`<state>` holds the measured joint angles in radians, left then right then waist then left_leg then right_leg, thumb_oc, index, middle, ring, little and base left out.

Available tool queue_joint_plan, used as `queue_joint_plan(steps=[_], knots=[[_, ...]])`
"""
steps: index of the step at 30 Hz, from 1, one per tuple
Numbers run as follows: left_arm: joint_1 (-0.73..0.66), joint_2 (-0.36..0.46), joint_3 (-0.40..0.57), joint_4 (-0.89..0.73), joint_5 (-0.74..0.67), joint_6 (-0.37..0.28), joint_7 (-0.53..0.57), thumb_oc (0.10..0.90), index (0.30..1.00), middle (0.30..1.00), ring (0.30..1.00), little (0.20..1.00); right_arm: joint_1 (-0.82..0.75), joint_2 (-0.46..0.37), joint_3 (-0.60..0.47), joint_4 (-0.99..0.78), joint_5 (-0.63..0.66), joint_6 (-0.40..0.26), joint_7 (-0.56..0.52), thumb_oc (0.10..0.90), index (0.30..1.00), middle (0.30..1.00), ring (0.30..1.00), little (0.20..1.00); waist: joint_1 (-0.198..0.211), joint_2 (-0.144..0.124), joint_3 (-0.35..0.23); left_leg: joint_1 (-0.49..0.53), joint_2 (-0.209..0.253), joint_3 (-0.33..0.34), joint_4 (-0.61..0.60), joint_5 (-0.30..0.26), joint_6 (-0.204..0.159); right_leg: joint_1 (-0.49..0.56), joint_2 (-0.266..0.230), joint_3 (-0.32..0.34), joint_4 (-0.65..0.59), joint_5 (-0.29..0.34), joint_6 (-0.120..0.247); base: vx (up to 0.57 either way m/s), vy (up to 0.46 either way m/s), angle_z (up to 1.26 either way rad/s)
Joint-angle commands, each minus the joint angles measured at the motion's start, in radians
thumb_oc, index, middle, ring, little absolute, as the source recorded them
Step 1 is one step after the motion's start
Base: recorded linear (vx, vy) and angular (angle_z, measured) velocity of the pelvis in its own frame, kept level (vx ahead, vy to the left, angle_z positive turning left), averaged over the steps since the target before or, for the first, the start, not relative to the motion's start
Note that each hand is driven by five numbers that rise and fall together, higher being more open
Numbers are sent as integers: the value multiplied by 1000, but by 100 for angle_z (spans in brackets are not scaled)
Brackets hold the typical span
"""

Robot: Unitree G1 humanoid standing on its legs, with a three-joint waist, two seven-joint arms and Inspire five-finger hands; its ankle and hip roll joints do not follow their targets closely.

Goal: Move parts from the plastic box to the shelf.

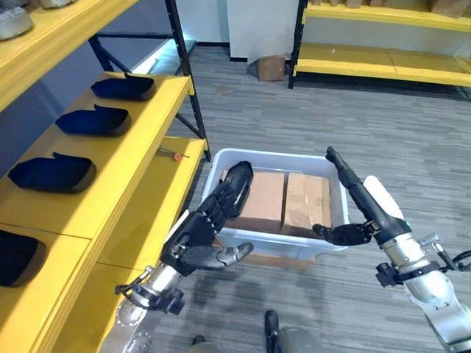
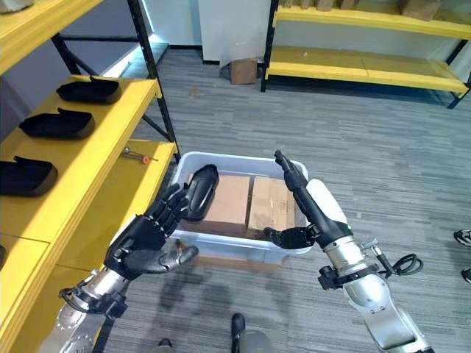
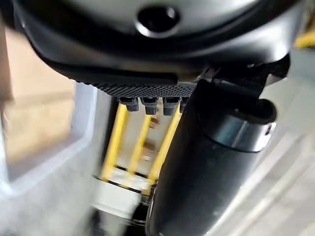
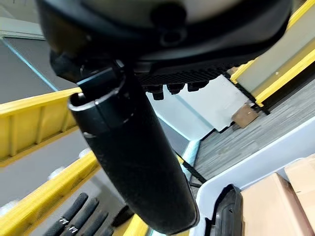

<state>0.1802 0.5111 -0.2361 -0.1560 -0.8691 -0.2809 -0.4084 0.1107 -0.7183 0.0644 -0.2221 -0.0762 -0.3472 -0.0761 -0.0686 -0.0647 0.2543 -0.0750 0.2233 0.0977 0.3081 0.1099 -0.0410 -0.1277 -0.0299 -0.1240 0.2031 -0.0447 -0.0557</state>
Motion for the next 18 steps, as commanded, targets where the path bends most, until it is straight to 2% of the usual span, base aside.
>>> queue_joint_plan(steps=[1,2,5,7,9,11,15,18], knots=[[-56,-8,-18,-109,52,-82,-37,900,1000,1000,1000,1000,-146,-14,41,-72,-40,-138,-59,900,1000,1000,1000,1000,-2,20,-69,16,-103,-34,3,-51,15,152,13,70,-140,20,65,91,-45,-23],[-58,-9,-19,-113,53,-73,-39,900,1000,1000,1000,1000,-160,-12,54,-69,-47,-137,-53,900,1000,1000,1000,1000,3,22,-65,15,-113,-40,-16,-47,15,159,16,74,-144,18,66,84,-18,-21],[-45,1,-15,-126,-3,-22,-84,900,1000,1000,1000,1000,-149,-32,58,-84,-46,-129,-40,900,1000,1000,1000,1000,8,39,-61,-30,-123,-29,-150,18,-14,196,23,72,-186,19,75,73,8,-6],[-37,4,-14,-126,-28,-16,-87,900,1000,1000,1000,1000,-142,-39,58,-85,-41,-127,-33,900,1000,1000,1000,1000,12,45,-57,-48,-128,-38,-195,41,-25,212,23,75,-205,22,79,85,27,17],[-10,-3,-1,-111,-45,-23,-108,900,1000,1000,1000,1000,-115,-37,53,-81,-11,-122,-1,900,1000,1000,1000,1000,27,56,-47,-84,-138,-75,-279,89,-38,238,23,87,-228,30,82,121,36,-15],[7,-8,13,-108,-40,-17,-137,900,1000,1000,1000,1000,-92,-28,45,-83,-12,-127,19,900,1000,1000,1000,1000,31,61,-41,-103,-138,-63,-304,107,-43,248,23,79,-225,26,80,88,36,-33],[19,-12,16,-96,-32,-32,-167,900,1000,1000,1000,1000,-66,-21,49,-92,-50,-136,32,900,1000,1000,1000,1000,27,66,-35,-117,-139,-38,-319,114,-48,257,27,72,-221,18,76,105,70,-15],[20,-17,14,-91,-35,-47,-171,900,1000,1000,1000,1000,-58,-26,54,-94,-46,-159,62,900,1000,1000,1000,1000,27,70,-37,-99,-140,-44,-330,97,-41,261,33,83,-211,5,72,95,72,-21]])
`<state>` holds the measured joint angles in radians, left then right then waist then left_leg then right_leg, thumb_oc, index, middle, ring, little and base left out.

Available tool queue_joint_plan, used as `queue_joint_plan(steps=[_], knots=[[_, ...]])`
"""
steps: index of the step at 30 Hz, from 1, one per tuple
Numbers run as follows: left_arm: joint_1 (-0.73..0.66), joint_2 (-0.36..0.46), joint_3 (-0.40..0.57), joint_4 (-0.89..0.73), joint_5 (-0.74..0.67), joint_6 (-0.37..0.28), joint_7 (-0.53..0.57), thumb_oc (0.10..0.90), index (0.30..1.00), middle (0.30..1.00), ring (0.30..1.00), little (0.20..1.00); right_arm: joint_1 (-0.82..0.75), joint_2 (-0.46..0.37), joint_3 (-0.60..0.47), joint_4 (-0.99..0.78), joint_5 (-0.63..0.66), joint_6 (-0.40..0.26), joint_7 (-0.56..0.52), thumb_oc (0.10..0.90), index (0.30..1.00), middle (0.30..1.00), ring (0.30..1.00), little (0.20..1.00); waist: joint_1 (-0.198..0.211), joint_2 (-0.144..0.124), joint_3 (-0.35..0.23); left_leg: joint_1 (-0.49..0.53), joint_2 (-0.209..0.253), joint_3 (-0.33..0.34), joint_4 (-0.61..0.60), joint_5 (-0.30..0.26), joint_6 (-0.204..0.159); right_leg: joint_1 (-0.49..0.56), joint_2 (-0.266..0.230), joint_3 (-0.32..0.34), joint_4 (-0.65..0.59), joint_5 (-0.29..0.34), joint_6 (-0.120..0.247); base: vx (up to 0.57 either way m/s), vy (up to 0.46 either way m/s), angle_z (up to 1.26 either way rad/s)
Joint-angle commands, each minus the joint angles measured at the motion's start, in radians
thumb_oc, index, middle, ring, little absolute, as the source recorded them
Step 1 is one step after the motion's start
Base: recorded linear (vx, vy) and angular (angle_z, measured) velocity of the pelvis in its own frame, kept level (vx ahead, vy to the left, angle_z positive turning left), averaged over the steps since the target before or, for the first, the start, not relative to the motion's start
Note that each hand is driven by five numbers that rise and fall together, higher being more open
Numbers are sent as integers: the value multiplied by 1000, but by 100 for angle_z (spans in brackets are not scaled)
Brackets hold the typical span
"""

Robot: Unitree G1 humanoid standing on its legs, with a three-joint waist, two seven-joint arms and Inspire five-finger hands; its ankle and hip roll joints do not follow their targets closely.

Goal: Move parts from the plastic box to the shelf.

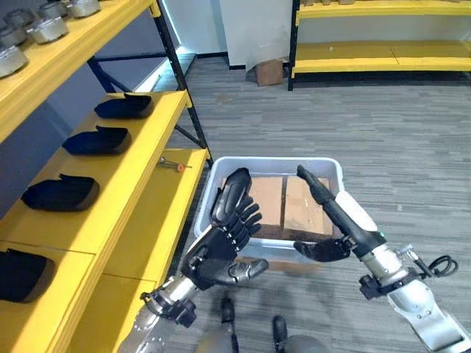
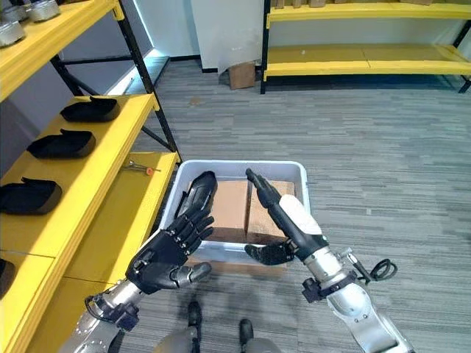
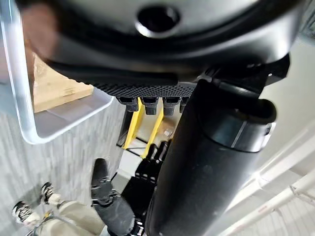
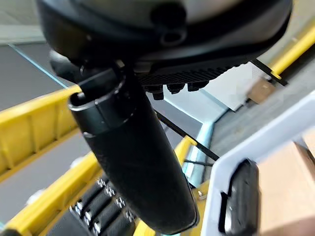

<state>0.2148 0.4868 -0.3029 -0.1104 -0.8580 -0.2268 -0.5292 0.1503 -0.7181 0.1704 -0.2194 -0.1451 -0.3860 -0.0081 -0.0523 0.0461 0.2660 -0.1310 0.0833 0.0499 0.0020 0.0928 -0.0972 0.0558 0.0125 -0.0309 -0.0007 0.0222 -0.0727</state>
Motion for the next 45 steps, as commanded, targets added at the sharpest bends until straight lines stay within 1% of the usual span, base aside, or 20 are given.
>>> queue_joint_plan(steps=[1,2,3,6,12,13,14,16,17,18,19,20,21,23,27,33,36,38,42,45], knots=[[-15,7,80,-137,-46,-101,-50,900,1000,1000,1000,1000,-97,-26,-52,-96,23,-120,-6,900,1000,1000,1000,1000,11,-40,-49,-42,0,4,-24,114,15,78,-10,-10,-7,-62,89,67,51,-27],[-15,7,80,-137,-46,-101,-50,900,1000,1000,1000,1000,-97,-26,-52,-96,23,-120,-6,900,1000,1000,1000,1000,11,-40,-49,-42,0,4,-24,114,15,78,-10,-10,-7,-62,89,278,253,-29],[-41,14,76,-122,-33,-119,-64,900,1000,1000,1000,1000,-99,-42,-58,-99,31,-122,62,900,1000,1000,1000,1000,3,-46,-56,1,-10,16,-17,54,30,90,-15,-16,9,-87,88,374,332,-35],[-60,23,64,-131,-47,-108,-49,900,1000,1000,1000,1000,-125,-86,-75,-98,-22,-111,32,900,1000,1000,1000,1000,11,-60,-73,35,-33,18,1,-9,52,95,-36,-34,10,-93,101,282,227,-9],[-89,34,36,-122,-14,-98,-56,900,1000,1000,1000,1000,-180,-118,-100,-97,-30,-38,-25,900,1000,1000,1000,1000,27,-82,-99,56,-58,13,27,-67,92,80,-71,-52,80,-123,123,200,137,11],[-91,42,33,-128,-25,-86,-63,900,1000,1000,1000,1000,-186,-113,-115,-91,-13,-22,-55,900,1000,1000,1000,1000,31,-87,-104,50,-68,12,36,-79,105,77,-74,-55,120,-146,126,329,231,26],[-96,38,36,-123,-33,-70,-71,900,1000,1000,1000,1000,-193,-81,-127,-72,-37,-15,-99,900,1000,1000,1000,1000,32,-86,-96,58,-82,9,41,-91,132,9,-78,-61,260,-142,145,237,201,24],[-107,20,45,-117,-20,-56,-83,900,1000,1000,1000,1000,-195,-25,-116,-57,-88,-21,-98,900,1000,1000,1000,1000,31,-78,-67,70,-83,12,45,-107,160,-113,-92,-72,500,-113,174,137,128,32],[-109,15,50,-118,-1,-61,-75,900,1000,1000,1000,1000,-201,-5,-105,-42,-113,-30,-86,900,1000,1000,1000,1000,33,-78,-52,78,-84,14,51,-113,164,-157,-104,-73,531,-89,187,122,-46,21],[-109,17,52,-121,-7,-57,-65,900,1000,1000,1000,1000,-206,2,-96,-33,-139,-31,-80,900,1000,1000,1000,1000,34,-78,-41,87,-81,17,51,-114,157,-166,-117,-74,483,-73,192,82,-322,-4],[-125,52,54,-126,-12,-71,-34,900,1000,1000,1000,1000,-255,-18,-64,-24,-145,-4,-94,900,1000,1000,1000,1000,42,-81,-25,86,-63,23,38,-113,134,-155,-146,-74,216,-42,198,63,-448,-46],[-126,63,47,-121,14,-92,-5,900,1000,1000,1000,1000,-275,-16,-33,-35,-188,22,-102,900,1000,1000,1000,1000,42,-82,-9,93,-51,6,33,-111,126,-162,-135,-40,171,-9,211,97,-529,-33],[-113,66,46,-131,-17,-86,10,900,1000,1000,1000,1000,-266,-45,-35,-39,-181,53,-75,900,1000,1000,1000,1000,46,-87,-22,103,-44,-8,8,-102,117,-131,-133,-44,104,-3,202,113,-350,-3],[-105,39,35,-150,-210,-95,0,900,1000,1000,1000,1000,-311,-80,26,13,-266,36,-72,900,1000,1000,1000,1000,71,-90,-20,86,-33,-27,-4,-89,88,-108,-132,-65,57,-11,186,49,-217,48],[-123,42,30,-148,-187,-106,7,900,1000,1000,1000,1000,-380,-116,71,28,-302,32,-64,900,1000,1000,1000,1000,87,-93,-2,61,-23,-35,-1,-79,74,-107,-130,-84,51,-19,175,-68,-87,11],[-154,94,24,-134,-211,-114,-4,900,1000,1000,1000,1000,-546,-225,213,87,-422,33,-51,900,1000,1000,1000,1000,122,-90,49,7,-17,-65,23,-66,67,-127,-124,-96,79,-42,163,-45,-43,14],[-163,110,22,-133,-266,-86,-12,900,1000,1000,1000,1000,-598,-248,263,131,-451,41,-55,900,1000,1000,1000,1000,136,-92,70,-19,-19,-76,40,-66,67,-141,-121,-96,93,-46,162,-49,-39,9],[-185,102,22,-115,-322,-65,-25,900,1000,1000,1000,1000,-653,-243,325,201,-462,54,-74,900,1000,1000,1000,1000,146,-98,87,-38,-20,-79,50,-66,67,-154,-117,-96,97,-49,159,-71,-41,19],[-233,97,-5,-118,-262,-78,-32,900,1000,1000,1000,1000,-749,-219,410,322,-508,60,-93,900,1000,1000,1000,1000,162,-97,119,-73,-25,-93,62,-62,66,-170,-107,-96,105,-55,152,-62,-46,4],[-277,101,-9,-110,-238,-71,-6,900,1000,1000,1000,1000,-811,-200,478,438,-548,96,-125,900,1000,1000,1000,1000,181,-91,160,-122,-38,-109,70,-52,67,-207,-94,-104,139,-73,139,-108,-60,16]])
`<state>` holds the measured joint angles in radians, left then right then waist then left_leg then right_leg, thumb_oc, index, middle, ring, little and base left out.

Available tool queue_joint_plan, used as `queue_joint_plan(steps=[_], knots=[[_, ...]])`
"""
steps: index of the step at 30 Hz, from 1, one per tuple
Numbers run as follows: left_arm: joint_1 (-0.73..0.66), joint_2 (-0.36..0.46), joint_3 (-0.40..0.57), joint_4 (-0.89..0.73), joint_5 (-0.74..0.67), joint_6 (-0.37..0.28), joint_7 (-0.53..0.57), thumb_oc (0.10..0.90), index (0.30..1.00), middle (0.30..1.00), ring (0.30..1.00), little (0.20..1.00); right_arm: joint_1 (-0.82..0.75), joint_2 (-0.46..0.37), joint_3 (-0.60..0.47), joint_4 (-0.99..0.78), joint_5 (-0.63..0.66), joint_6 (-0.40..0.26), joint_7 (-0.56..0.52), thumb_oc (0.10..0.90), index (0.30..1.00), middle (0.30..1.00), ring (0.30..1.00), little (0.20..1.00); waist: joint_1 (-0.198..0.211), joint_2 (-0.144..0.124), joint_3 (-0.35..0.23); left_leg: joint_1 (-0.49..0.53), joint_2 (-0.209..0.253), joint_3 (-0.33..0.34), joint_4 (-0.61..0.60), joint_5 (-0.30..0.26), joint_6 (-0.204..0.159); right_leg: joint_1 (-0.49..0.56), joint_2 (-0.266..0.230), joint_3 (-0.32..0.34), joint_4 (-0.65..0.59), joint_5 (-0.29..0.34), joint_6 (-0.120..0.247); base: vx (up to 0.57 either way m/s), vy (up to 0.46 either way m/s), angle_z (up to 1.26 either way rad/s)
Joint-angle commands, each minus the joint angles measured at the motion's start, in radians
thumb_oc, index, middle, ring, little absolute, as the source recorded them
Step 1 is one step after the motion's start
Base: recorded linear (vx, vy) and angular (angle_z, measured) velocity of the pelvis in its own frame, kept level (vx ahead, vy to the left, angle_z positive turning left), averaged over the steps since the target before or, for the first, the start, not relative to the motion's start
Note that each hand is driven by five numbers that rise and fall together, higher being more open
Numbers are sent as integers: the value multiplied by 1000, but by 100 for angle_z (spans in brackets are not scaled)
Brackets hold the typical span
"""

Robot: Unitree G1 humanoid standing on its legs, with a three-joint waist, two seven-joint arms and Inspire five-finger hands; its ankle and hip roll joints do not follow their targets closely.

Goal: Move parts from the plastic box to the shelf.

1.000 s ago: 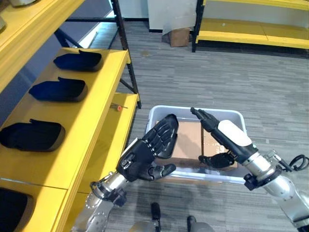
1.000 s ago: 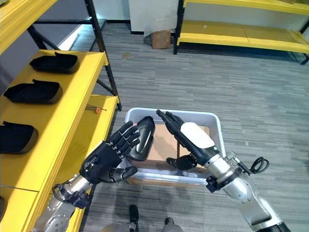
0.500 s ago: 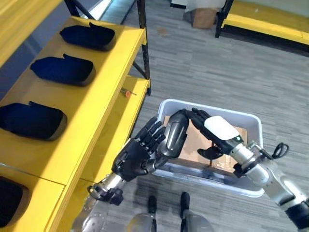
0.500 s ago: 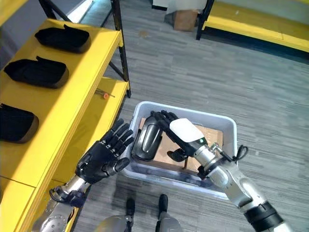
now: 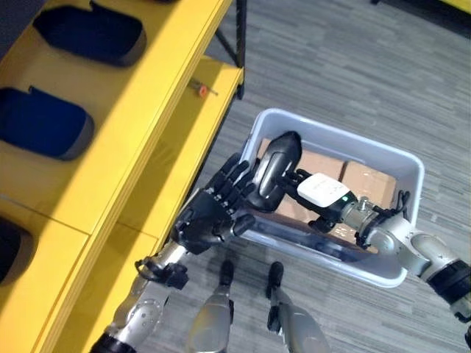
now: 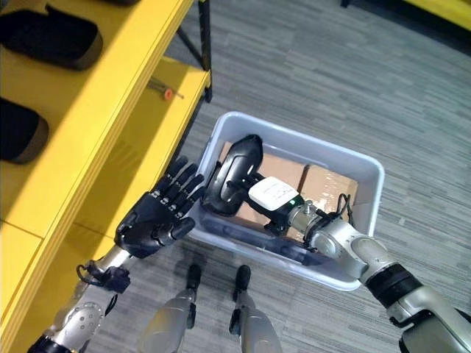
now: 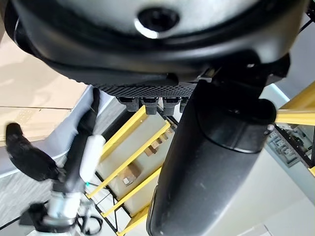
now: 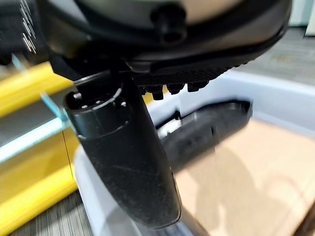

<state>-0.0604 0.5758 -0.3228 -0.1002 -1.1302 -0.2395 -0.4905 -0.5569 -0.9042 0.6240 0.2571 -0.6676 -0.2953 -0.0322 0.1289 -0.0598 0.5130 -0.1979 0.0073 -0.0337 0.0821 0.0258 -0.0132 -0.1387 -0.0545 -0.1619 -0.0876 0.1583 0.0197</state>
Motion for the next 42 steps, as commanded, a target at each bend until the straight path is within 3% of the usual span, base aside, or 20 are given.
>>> queue_joint_plan(steps=[1,6,9,12,13,14,21,31,42], knots=[[-9,13,13,-109,34,-63,-54,900,1000,1000,1000,1000,-133,-3,49,18,-49,27,-124,900,1000,1000,1000,1000,9,19,-73,-82,33,-32,6,17,-17,-34,-22,21,251,-220,38,-136,-56,22],[-10,10,33,-103,62,-73,-72,900,1000,1000,1000,1000,-189,19,88,132,-72,85,-155,900,1000,1000,1000,1000,38,31,-32,-138,26,-50,41,23,-21,-82,-7,-3,319,-252,16,-64,-33,13],[-28,2,39,-105,23,-42,-90,900,1000,1000,1000,1000,-230,45,98,256,-98,173,-262,900,1000,1000,1000,1000,63,28,2,-180,27,-69,45,36,-21,-124,8,-26,364,-267,5,-73,-135,23],[-22,-19,39,-128,-12,-6,-121,900,1000,1000,1000,1000,-277,81,49,362,-220,376,-470,900,1000,1000,1000,1000,86,40,7,-232,28,-93,41,47,-22,-185,23,-53,419,-288,-8,-38,-109,25],[-22,-19,39,-128,-12,-6,-121,900,1000,1000,1000,1000,-277,81,48,362,-220,376,-470,900,1000,1000,1000,1000,86,40,7,-232,28,-93,41,47,-22,-185,23,-53,419,-288,-8,-33,-34,26],[-13,-24,41,-139,-9,-8,-123,900,1000,1000,1000,1000,-261,80,17,354,-268,422,-515,900,1000,1000,1000,1000,86,47,7,-242,26,-96,35,49,-21,-199,25,-57,427,-292,-10,-11,-11,7],[3,-25,36,-138,-19,45,-155,900,1000,1000,1000,1000,-282,62,10,364,-328,445,-598,900,1000,1000,1000,1000,94,58,7,-275,14,-104,63,41,-17,-233,23,-69,454,-299,-15,4,-13,0],[27,-5,38,-133,-28,29,-169,900,1000,1000,1000,1000,-348,21,78,441,-347,473,-481,900,1000,1000,1000,1000,109,78,7,-338,-3,-110,88,40,-9,-303,14,-81,509,-317,-19,3,-1,1],[4,8,28,-130,10,22,-158,900,1000,1000,1000,1000,-437,23,152,537,-334,472,-446,900,1000,1000,1000,1000,124,99,7,-448,-14,-114,97,65,0,-429,3,-98,581,-327,-14,-12,-11,3]])
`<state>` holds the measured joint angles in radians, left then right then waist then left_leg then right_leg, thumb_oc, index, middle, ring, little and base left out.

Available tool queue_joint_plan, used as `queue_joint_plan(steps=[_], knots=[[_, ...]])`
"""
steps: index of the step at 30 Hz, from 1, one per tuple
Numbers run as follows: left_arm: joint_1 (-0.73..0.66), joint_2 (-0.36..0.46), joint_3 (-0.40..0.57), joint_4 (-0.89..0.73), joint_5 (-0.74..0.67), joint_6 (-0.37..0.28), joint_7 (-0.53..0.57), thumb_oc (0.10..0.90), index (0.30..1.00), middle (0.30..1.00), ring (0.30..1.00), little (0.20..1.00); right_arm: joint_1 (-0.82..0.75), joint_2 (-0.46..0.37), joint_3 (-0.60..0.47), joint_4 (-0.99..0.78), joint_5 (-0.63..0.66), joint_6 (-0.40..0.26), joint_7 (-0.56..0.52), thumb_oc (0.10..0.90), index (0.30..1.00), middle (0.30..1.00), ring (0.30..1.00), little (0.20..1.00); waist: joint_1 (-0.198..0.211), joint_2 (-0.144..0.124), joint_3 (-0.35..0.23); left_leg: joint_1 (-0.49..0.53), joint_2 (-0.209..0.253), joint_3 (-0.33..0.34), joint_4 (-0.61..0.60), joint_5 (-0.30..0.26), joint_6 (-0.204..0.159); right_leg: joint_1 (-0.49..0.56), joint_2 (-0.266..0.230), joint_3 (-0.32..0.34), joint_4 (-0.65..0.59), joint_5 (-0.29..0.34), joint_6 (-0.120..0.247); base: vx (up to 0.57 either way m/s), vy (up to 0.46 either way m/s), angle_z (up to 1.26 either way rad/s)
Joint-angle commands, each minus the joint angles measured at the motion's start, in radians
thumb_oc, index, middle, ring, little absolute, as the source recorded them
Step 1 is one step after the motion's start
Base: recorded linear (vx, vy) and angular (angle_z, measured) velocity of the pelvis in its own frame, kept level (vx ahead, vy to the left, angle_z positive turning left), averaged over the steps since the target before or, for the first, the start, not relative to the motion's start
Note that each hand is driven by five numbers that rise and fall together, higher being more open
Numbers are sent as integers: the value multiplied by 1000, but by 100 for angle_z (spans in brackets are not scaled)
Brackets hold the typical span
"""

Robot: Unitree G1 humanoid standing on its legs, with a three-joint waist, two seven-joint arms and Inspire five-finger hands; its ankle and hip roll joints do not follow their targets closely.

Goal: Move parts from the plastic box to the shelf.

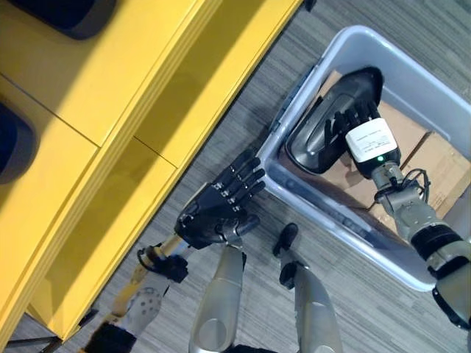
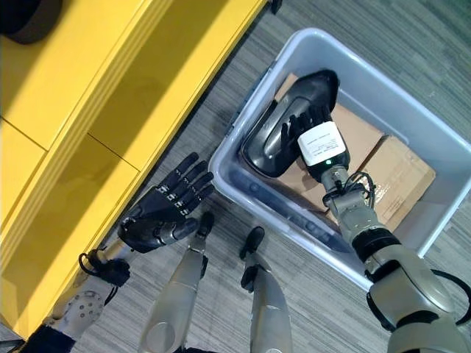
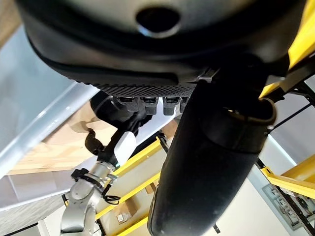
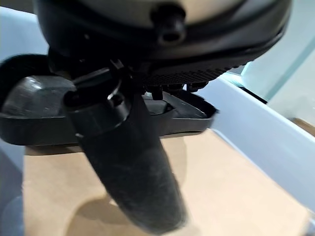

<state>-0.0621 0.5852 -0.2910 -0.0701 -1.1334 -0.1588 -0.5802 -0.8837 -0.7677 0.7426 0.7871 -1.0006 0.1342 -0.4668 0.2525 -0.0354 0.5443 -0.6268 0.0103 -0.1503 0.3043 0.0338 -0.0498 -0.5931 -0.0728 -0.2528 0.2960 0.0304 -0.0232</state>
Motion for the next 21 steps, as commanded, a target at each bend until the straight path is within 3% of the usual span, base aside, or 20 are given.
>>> queue_joint_plan(steps=[1,4,7,8,9,11,14,17,21], knots=[[3,-1,-5,-162,23,-54,-74,900,1000,1000,1000,1000,-117,-113,36,12,-4,43,-8,900,1000,1000,1000,1000,1,77,-24,-28,-18,3,-125,60,37,15,21,-7,203,-200,29,-35,-18,2],[-2,6,-14,-160,28,-45,-92,900,1000,1000,1000,1000,-137,-112,44,40,10,61,6,900,1000,1000,1000,1000,4,88,-24,-64,-23,3,-115,66,37,-23,19,-7,231,-206,28,-4,1,1],[-15,7,-23,-164,29,-39,-94,900,1000,1000,1000,1000,-156,-98,52,79,107,53,75,900,1000,1000,1000,1000,7,101,-24,-103,-28,2,-104,68,40,-71,12,-5,272,-218,30,5,-13,-1],[-4,6,-31,-169,44,-41,-89,900,1000,1000,1000,1000,-144,-89,62,96,144,48,108,520,467,467,467,467,5,101,-24,-92,-38,3,-99,45,39,-66,4,7,294,-248,35,53,-51,1],[-5,6,-33,-170,45,-39,-88,900,1000,1000,1000,1000,-146,-83,69,111,154,38,122,400,300,300,300,300,5,104,-24,-102,-40,3,-95,46,40,-77,3,7,306,-253,33,46,-65,6],[-11,6,-39,-168,41,-34,-80,900,1000,1000,1000,1000,-152,-74,84,136,177,-14,80,400,300,300,300,300,9,113,-24,-123,-43,-2,-84,46,42,-101,4,6,333,-261,31,-12,-35,21],[-15,5,-42,-163,48,-33,-89,900,1000,1000,1000,1000,-175,-72,92,124,176,-26,82,400,300,300,300,300,11,116,-24,-143,-47,-8,-62,40,44,-123,3,4,358,-270,28,-17,-41,9],[-6,1,-42,-162,28,-2,-141,900,1000,1000,1000,1000,-155,-84,107,120,86,-58,102,400,300,300,300,300,10,117,-24,-162,-43,-9,-46,36,47,-145,2,7,385,-279,25,-23,-35,15],[16,30,-48,-181,51,11,-150,900,1000,1000,1000,1000,-184,-120,131,57,49,-118,40,400,300,300,300,300,11,110,-24,-142,-41,-20,-61,43,45,-120,7,6,358,-267,28,-34,-103,-22]])
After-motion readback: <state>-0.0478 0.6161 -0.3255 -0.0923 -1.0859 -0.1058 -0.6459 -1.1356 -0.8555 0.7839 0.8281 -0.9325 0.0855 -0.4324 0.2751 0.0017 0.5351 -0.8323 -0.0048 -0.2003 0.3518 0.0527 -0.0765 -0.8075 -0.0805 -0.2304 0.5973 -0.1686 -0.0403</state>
